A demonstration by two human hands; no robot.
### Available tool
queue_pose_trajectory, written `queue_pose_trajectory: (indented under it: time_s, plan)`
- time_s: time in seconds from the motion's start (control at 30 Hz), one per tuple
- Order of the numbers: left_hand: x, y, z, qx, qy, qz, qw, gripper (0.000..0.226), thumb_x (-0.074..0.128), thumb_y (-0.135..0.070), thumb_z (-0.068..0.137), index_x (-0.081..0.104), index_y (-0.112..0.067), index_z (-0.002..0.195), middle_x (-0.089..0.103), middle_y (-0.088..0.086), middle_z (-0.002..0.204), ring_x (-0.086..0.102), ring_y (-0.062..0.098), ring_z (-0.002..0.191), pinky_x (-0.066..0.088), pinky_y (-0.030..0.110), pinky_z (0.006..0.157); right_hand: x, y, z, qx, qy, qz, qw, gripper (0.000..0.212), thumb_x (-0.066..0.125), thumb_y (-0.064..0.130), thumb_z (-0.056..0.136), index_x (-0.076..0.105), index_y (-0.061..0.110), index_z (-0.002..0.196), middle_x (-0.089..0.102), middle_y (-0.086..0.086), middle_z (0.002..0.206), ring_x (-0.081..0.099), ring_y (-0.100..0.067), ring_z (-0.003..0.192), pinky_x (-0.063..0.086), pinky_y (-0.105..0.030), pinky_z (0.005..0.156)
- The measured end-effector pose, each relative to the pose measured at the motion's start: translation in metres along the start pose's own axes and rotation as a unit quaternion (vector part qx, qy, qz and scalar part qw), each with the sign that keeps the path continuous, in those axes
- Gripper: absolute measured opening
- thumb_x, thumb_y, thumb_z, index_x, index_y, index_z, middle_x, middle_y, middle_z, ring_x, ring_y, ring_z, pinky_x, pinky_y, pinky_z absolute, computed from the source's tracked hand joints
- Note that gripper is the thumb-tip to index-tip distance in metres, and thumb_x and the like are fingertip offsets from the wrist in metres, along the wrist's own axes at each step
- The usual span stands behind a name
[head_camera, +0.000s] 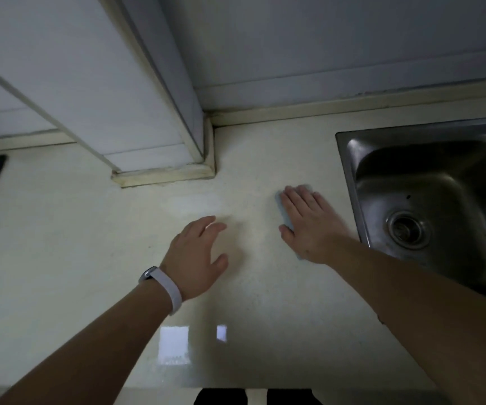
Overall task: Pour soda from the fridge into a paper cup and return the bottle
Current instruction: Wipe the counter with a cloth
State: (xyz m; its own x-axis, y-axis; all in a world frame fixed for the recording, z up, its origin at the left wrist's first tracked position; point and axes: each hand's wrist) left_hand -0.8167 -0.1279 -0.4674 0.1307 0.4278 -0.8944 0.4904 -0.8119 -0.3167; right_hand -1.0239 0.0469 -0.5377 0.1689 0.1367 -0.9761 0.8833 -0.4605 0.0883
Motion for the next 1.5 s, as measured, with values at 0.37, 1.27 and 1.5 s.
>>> queue_pose_trajectory:
  time_s: [0.37, 1.27, 1.5]
  plan:
    - [-0.006, -0.025, 0.04, 0.093, 0.017, 0.002, 0.996, 0.063, 0.059, -0.034, 0.088, 0.042, -0.015, 0.146, 0.042, 0.009, 0.151, 0.038, 0.028, 0.138, 0.031, 0.038, 0.111, -0.02, 0.006, -0.004, -0.026, 0.016, -0.027, 0.999, 0.067, 0.027, 0.045, 0.094, 0.025, 0.008, 0.149, 0.012, -0.018, 0.159, 0.014, -0.035, 0.145, 0.019, -0.048, 0.116]
    - [0.014, -0.038, 0.171, 0.061, 0.054, 0.096, 0.992, 0.082, 0.029, -0.051, 0.094, -0.004, -0.007, 0.155, -0.009, 0.012, 0.164, -0.01, 0.023, 0.151, -0.001, 0.034, 0.123, -0.032, -0.006, 0.1, 0.007, 0.021, 0.01, 1.0, 0.066, 0.034, 0.024, 0.099, -0.002, 0.018, 0.153, -0.008, -0.006, 0.161, -0.007, -0.026, 0.147, -0.004, -0.038, 0.119]
    - [-0.01, -0.028, 0.213, 0.035, 0.057, 0.104, 0.992, 0.079, 0.032, -0.047, 0.098, -0.004, -0.005, 0.155, -0.009, 0.014, 0.164, -0.009, 0.024, 0.151, -0.003, 0.033, 0.122, -0.051, -0.019, 0.152, -0.017, 0.038, 0.013, 0.999, 0.068, 0.034, 0.008, 0.096, -0.001, 0.019, 0.153, -0.008, -0.002, 0.161, -0.006, -0.023, 0.147, 0.0, -0.037, 0.12]
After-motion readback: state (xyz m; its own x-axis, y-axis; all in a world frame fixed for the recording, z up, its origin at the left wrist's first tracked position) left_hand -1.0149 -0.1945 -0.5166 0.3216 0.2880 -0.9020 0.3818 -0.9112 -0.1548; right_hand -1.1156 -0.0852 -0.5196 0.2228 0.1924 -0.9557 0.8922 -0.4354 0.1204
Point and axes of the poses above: each hand's wrist, its own z-axis towards the middle knuckle, its own x-axis out of the palm, y = z × x
